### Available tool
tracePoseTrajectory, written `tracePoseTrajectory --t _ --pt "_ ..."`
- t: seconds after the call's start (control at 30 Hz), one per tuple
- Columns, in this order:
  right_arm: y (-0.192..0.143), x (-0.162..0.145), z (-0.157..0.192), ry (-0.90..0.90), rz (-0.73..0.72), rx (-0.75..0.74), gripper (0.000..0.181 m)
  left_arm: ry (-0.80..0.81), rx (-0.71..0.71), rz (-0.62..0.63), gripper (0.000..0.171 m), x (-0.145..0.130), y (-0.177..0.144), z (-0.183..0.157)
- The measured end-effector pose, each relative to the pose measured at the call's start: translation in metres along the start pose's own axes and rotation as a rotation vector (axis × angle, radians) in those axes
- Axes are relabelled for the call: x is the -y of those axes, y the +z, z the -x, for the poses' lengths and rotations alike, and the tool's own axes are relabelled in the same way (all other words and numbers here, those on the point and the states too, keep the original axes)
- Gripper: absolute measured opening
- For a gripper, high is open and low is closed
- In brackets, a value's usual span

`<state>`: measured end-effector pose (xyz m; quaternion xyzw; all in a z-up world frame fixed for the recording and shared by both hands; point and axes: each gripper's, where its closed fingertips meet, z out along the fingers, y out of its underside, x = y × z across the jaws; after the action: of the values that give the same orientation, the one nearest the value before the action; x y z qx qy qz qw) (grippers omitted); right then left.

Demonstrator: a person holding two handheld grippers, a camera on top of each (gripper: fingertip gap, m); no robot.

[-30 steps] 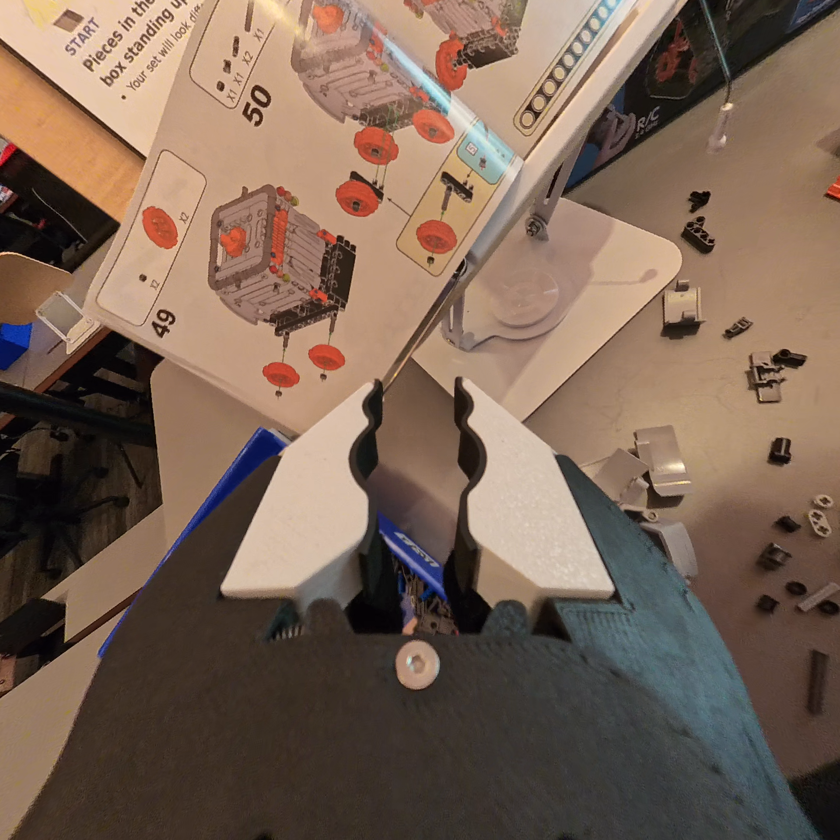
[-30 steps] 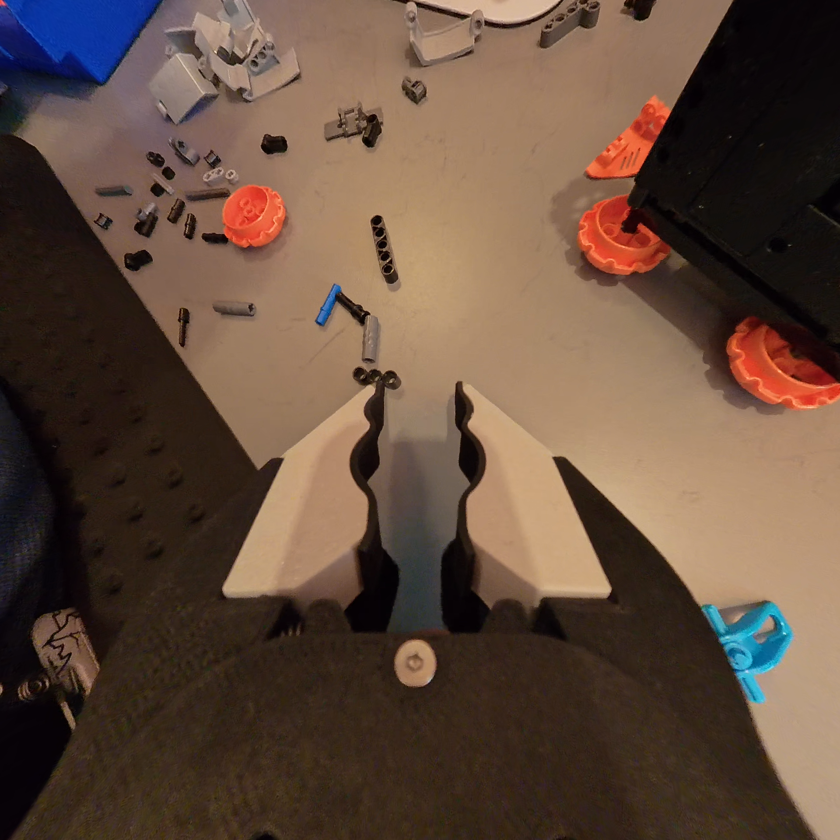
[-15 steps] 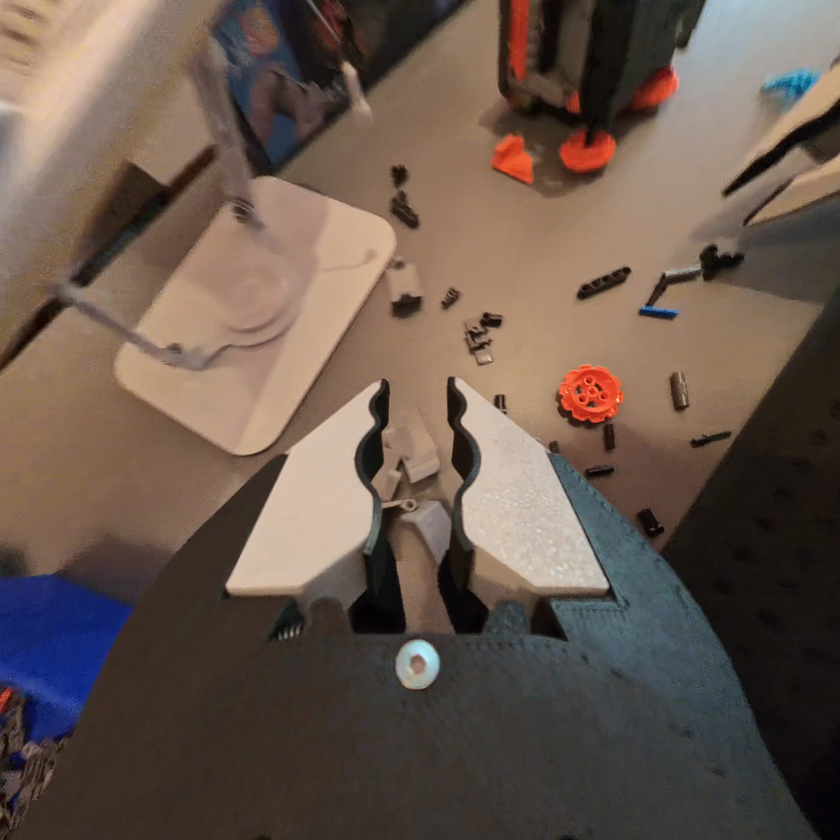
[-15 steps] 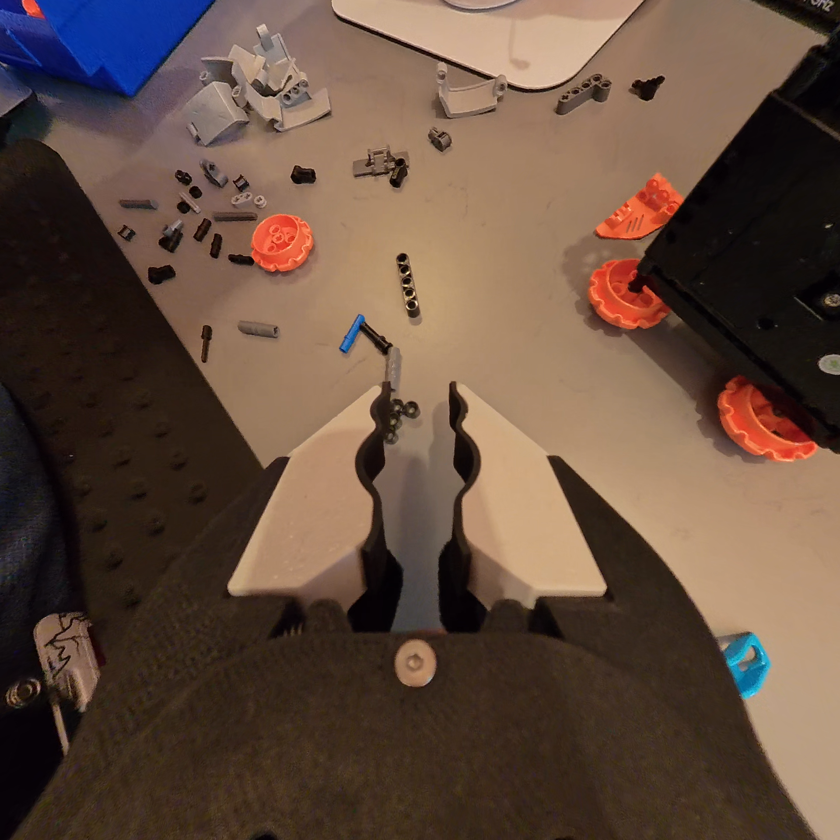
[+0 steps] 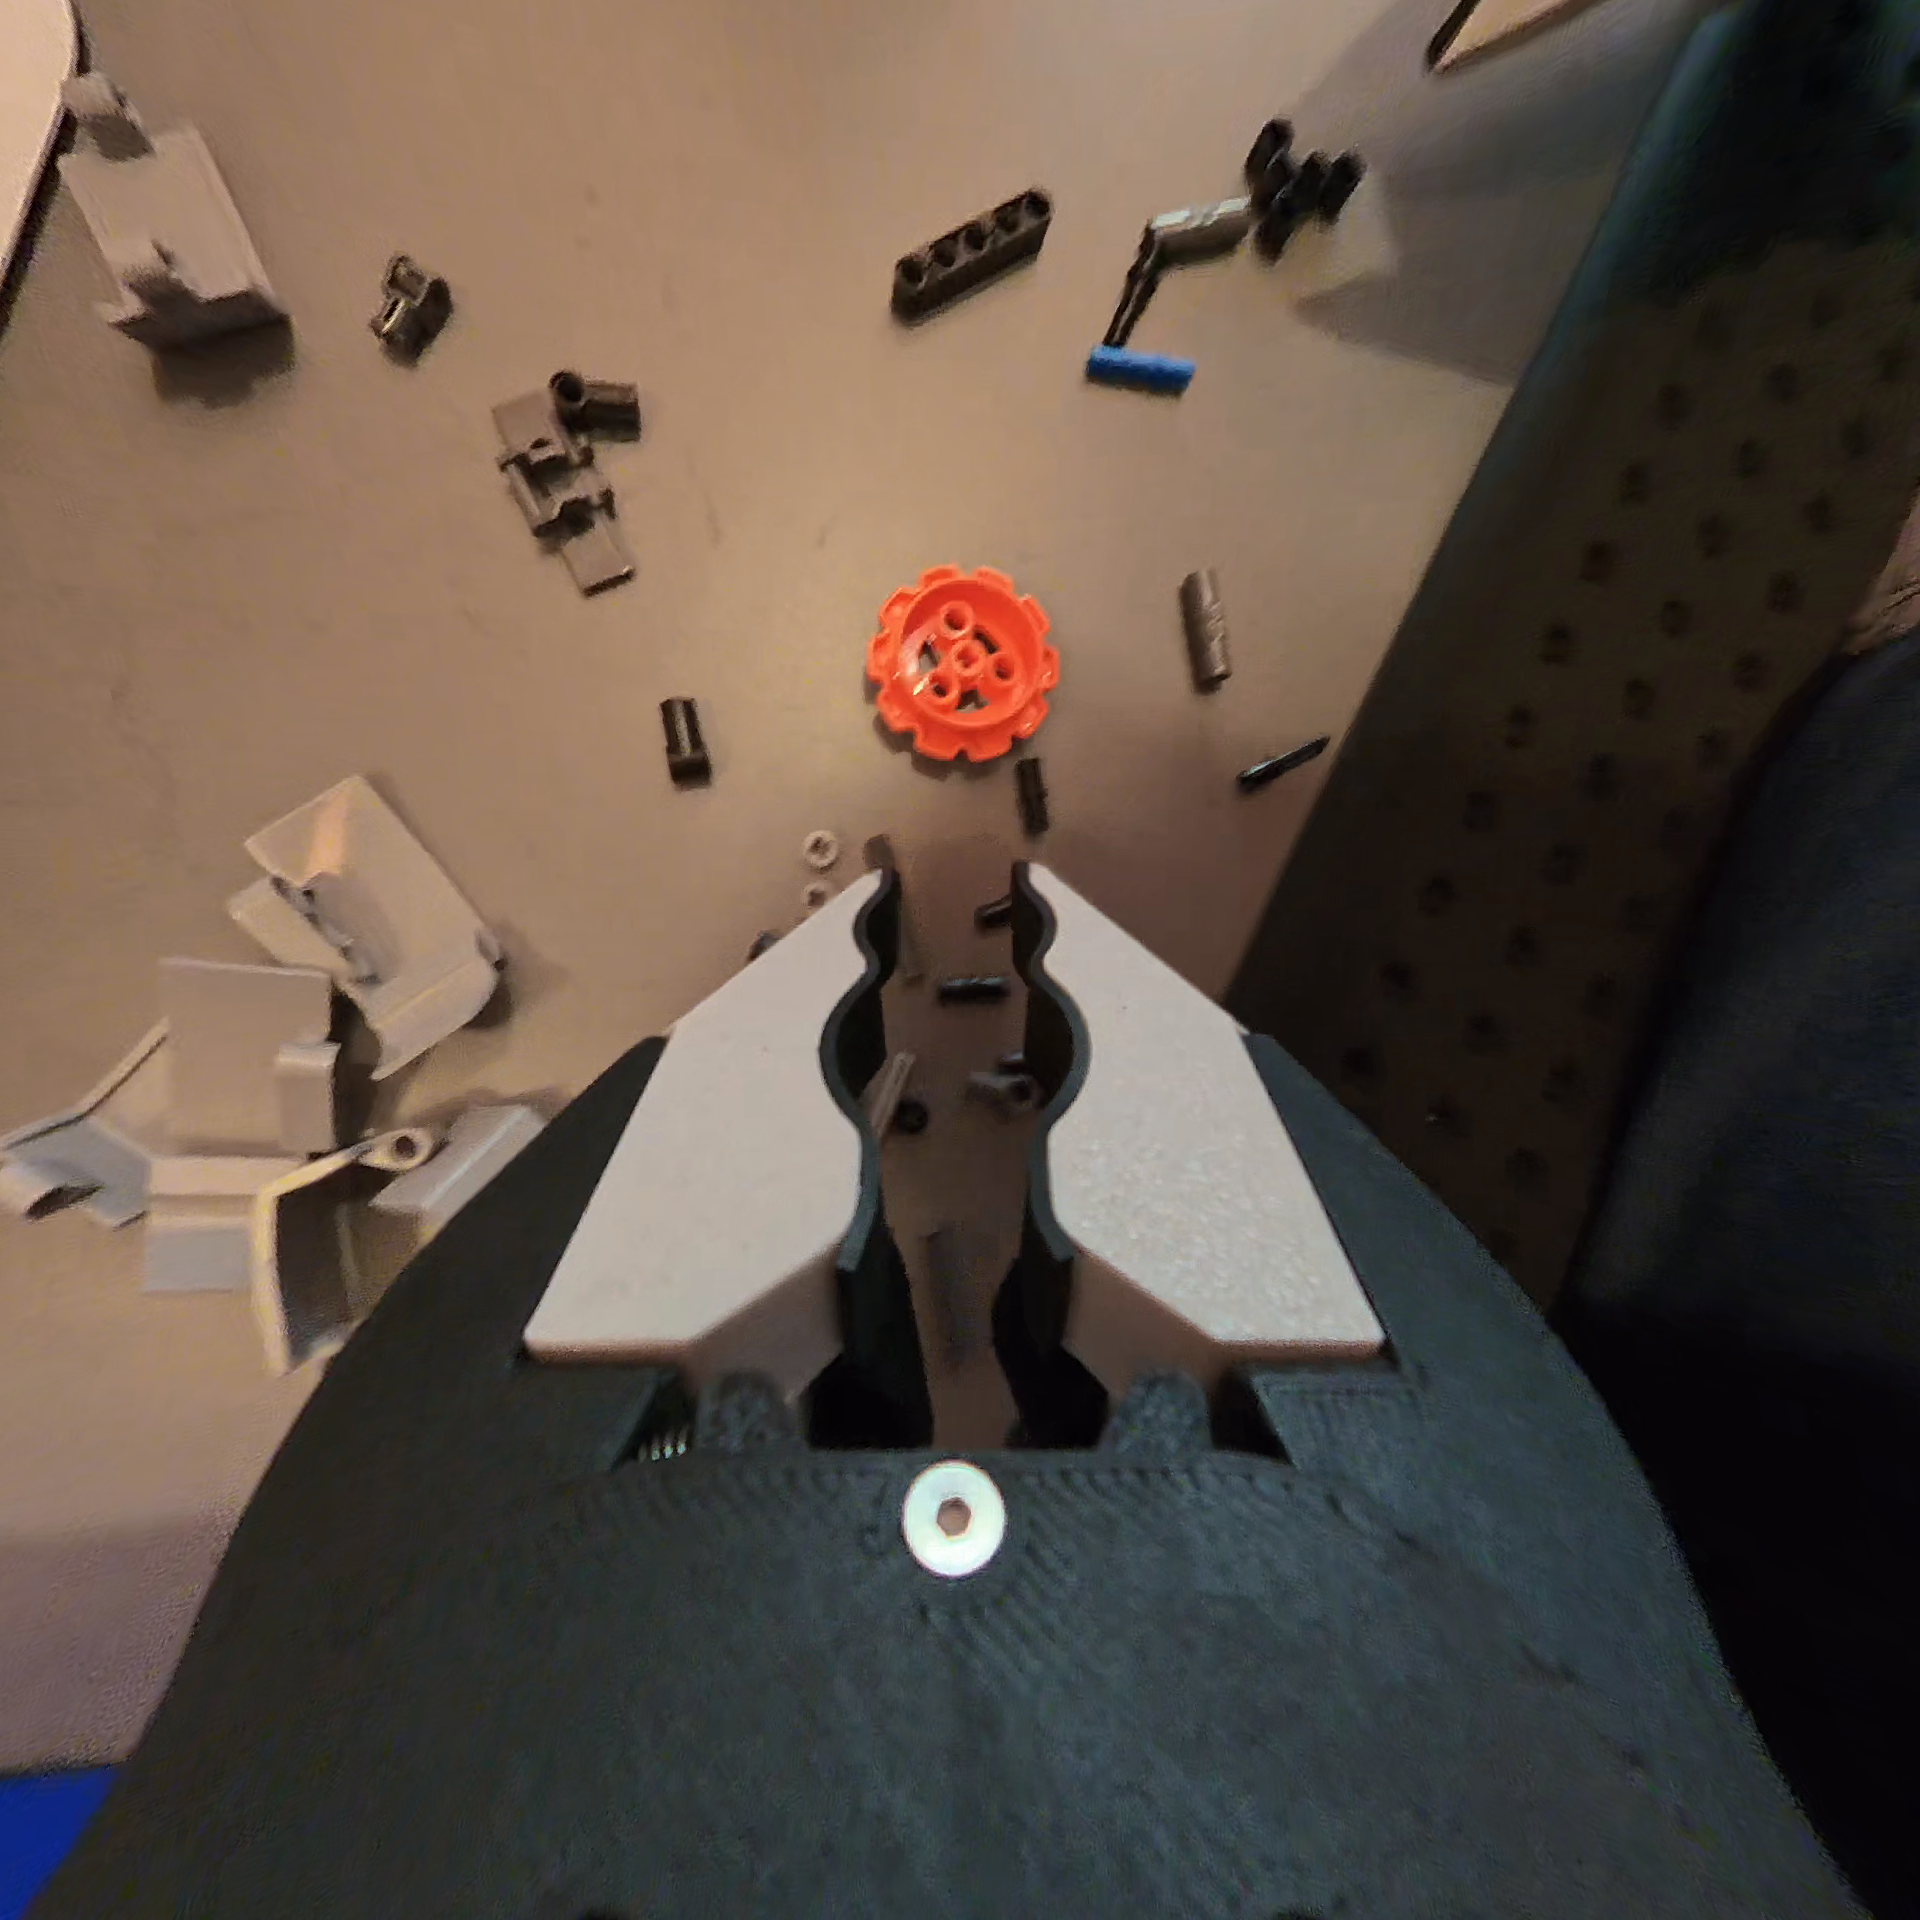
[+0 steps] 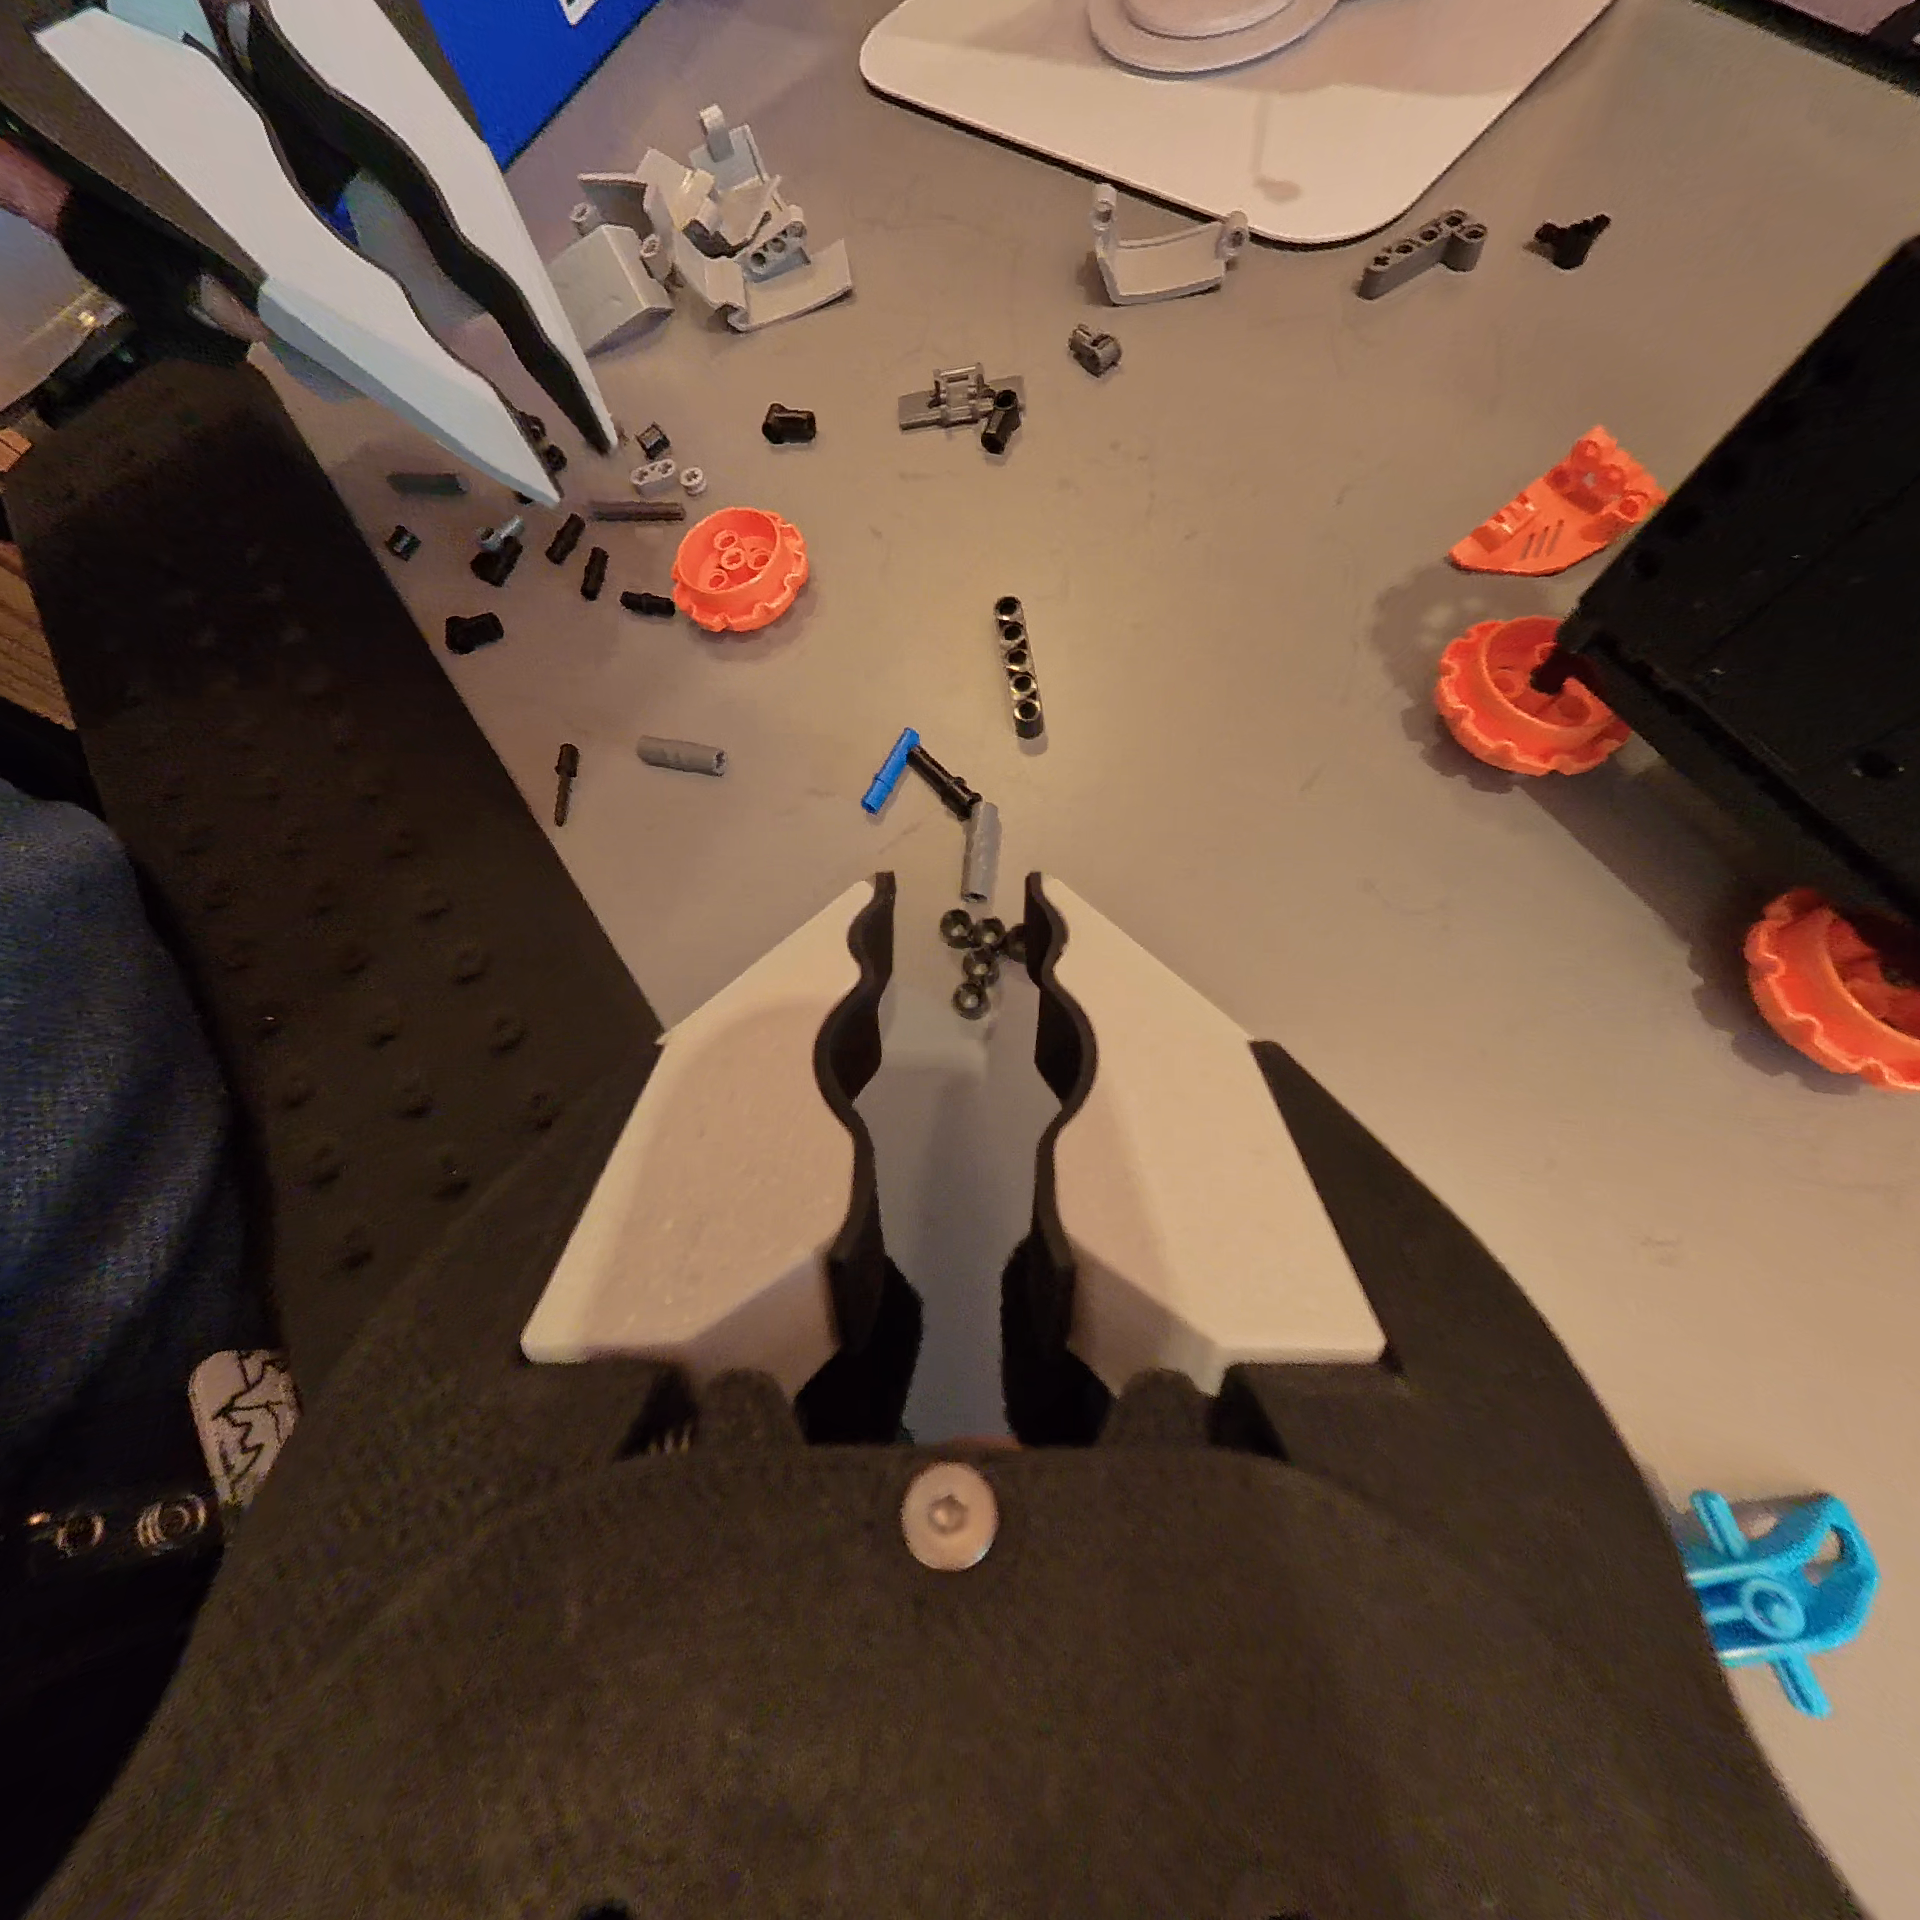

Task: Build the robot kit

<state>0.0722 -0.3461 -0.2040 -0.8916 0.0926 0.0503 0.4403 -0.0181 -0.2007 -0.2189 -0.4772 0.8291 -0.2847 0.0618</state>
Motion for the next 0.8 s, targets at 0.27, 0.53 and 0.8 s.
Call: tracePoseTrajectory --t 0.27,0.53,0.8 --pt "0.003 0.001 0.008 -0.015 -0.002 0.02 0.022 -0.091 -0.023 -0.023 0.001 0.005 0.031 -0.02" --pt "-0.015 0.004 0.013 0.046 -0.051 0.071 0.022 0.01 -0.018 -0.163 0.0 0.036 0.018 -0.034" --pt "-0.014 0.005 0.018 0.041 -0.06 0.077 0.021 0.001 0.017 -0.082 0.022 0.03 0.034 -0.023"
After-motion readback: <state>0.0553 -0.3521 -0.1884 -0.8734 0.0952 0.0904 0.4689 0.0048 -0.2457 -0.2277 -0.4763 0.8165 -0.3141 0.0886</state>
